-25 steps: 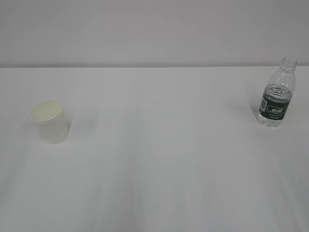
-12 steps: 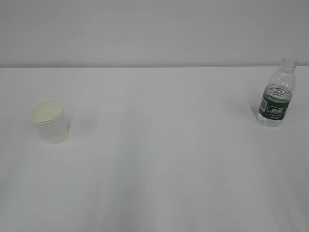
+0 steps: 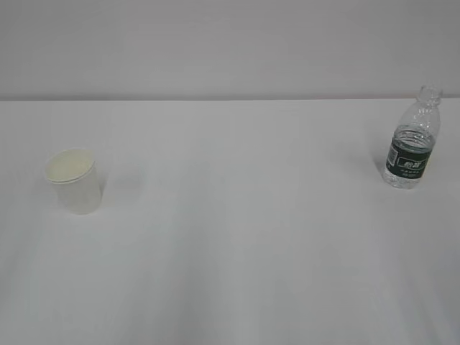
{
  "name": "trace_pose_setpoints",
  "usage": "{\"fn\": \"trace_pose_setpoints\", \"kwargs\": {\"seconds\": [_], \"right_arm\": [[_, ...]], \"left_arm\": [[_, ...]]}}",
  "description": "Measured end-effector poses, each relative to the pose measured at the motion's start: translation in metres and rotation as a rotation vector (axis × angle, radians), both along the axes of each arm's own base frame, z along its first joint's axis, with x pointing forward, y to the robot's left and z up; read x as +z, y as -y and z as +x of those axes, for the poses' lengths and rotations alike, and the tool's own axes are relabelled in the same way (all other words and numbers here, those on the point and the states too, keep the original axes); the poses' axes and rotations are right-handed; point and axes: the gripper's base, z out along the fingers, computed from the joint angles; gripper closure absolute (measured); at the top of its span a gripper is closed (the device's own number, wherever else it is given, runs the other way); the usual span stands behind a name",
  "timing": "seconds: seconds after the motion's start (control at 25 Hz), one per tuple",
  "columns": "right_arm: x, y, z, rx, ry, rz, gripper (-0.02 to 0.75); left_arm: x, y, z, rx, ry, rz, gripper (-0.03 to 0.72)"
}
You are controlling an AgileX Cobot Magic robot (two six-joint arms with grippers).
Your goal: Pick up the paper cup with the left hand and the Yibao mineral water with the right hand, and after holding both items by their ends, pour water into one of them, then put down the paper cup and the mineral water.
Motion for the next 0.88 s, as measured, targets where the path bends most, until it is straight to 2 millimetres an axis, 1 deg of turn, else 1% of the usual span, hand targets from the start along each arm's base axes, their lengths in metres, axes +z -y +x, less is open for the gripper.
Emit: {"fn": "trace_pose_setpoints", "kwargs": {"seconds": [0.32,0.88], "right_arm": [[0.0,0.0,0.019,0.001,-0.029,0.01,0.147],[0.003,0.001,0.043,-0.015,-0.001,-0.002,0.148]], "left_arm": [[0.0,0.0,0.0,0.001,0.004,-0.001,0.124],[0.001,0.0,0.0,0.001,0.006,0.0,0.125]]}}
